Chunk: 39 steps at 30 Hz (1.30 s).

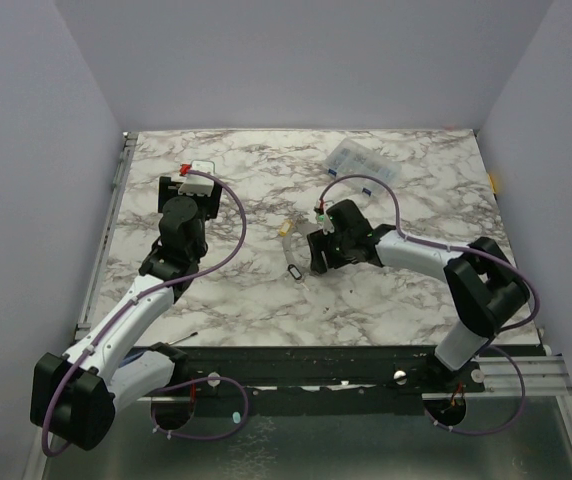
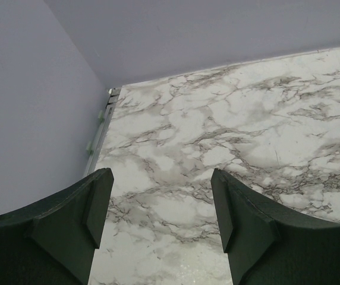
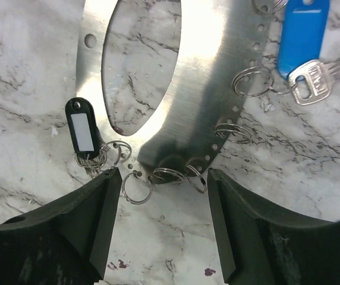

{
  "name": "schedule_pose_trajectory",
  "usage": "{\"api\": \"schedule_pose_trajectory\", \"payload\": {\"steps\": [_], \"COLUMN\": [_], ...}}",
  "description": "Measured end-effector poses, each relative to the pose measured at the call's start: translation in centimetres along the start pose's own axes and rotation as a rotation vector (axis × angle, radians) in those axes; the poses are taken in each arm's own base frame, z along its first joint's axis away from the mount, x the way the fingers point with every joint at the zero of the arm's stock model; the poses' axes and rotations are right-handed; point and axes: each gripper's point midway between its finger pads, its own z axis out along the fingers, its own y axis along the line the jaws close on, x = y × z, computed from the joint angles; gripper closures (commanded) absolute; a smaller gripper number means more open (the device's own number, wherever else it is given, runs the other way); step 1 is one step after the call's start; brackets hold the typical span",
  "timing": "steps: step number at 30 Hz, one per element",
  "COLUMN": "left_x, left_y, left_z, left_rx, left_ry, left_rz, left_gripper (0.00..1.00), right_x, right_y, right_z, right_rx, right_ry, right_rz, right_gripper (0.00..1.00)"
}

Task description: Put the keys on the keyring

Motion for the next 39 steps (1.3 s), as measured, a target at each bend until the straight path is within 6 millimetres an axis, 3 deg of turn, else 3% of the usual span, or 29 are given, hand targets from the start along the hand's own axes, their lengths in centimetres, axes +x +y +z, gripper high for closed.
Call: {"api": "schedule_pose_trajectory", "payload": {"steps": [4,6,11,12,13,14,19,22,26,34,39], "left_x": [0.0,0.0,0.0,0.0,0.1,0.1,0.4,0.1,-0.1,0.2,0.3], "left_y": [0.0,-0.1,-0.5,-0.7,-0.9,-1.2,-2.3,-3.2,-4.3,-5.7,-5.8], "left_z": [0.0,0.0,0.0,0.1,0.1,0.2,0.2,-0.1,-0.5,-1.3,-1.4], "left_rx": [0.001,0.004,0.02,0.029,0.039,0.047,0.084,0.109,0.139,0.184,0.186], "left_ry": [0.001,0.0,-0.002,-0.002,-0.002,-0.001,0.005,-0.003,-0.011,-0.014,-0.015], "left_rz": [-0.001,-0.002,-0.004,-0.004,-0.005,-0.004,-0.006,-0.003,0.005,0.052,0.061], "left_gripper": [0.27,0.24,0.02,0.01,0.01,0.01,0.01,0.01,0.01,0.01,0.01], "right_x": [-2.3,-4.0,-8.8,-9.6,-10.2,-10.8,-13.1,-13.9,-13.8,-11.3,-10.9], "right_y": [0.5,0.7,1.0,1.1,1.2,1.4,2.5,3.1,3.5,2.6,2.3], "right_z": [-2.3,-4.6,-12.3,-13.9,-15.6,-17.3,-24.6,-27.5,-29.2,-28.8,-29.4], "right_rx": [-0.005,0.007,0.051,0.054,0.056,0.055,0.014,-0.027,-0.075,-0.081,-0.076], "right_ry": [-0.06,-0.122,-0.351,-0.402,-0.453,-0.506,-0.763,-0.879,-0.953,-0.98,-1.004], "right_rz": [-0.032,-0.048,-0.084,-0.089,-0.093,-0.095,-0.103,-0.071,-0.014,0.049,0.057], "right_gripper": [0.28,0.27,0.19,0.17,0.04,0.01,0.0,0.0,0.0,0.0,0.0]}}
